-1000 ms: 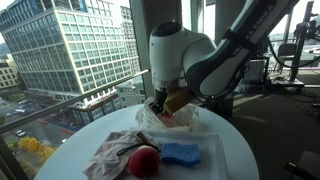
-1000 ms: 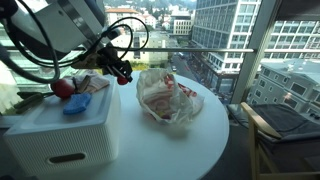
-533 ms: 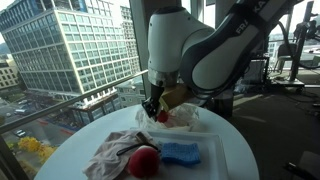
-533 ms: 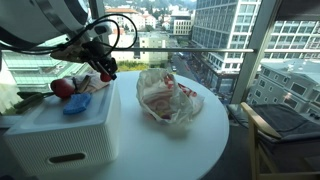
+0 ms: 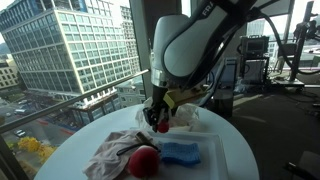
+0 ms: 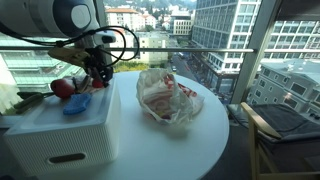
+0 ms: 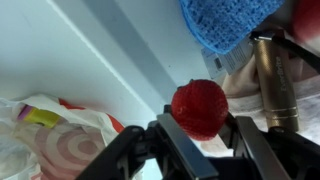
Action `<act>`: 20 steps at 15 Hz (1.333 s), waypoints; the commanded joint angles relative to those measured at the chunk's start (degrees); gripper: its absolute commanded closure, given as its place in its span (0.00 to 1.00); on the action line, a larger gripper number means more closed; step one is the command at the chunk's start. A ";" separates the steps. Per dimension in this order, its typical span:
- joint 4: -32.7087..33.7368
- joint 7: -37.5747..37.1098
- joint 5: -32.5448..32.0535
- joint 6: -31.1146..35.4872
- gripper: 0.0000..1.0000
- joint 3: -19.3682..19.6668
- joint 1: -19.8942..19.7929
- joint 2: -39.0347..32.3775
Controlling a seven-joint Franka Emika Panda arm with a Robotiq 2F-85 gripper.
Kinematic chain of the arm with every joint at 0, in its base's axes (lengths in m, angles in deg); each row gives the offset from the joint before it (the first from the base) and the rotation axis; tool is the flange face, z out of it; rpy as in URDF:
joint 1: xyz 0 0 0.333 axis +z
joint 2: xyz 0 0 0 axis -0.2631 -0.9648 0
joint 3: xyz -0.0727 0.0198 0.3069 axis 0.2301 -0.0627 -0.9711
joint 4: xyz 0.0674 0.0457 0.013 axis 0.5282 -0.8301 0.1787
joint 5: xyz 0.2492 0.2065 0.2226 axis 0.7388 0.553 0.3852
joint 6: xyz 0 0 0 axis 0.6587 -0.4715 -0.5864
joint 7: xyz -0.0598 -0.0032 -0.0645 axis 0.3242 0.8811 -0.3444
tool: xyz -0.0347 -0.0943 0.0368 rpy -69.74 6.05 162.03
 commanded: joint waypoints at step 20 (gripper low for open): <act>8.99 6.63 6.11 2.69 0.00 3.87 -10.23 -10.26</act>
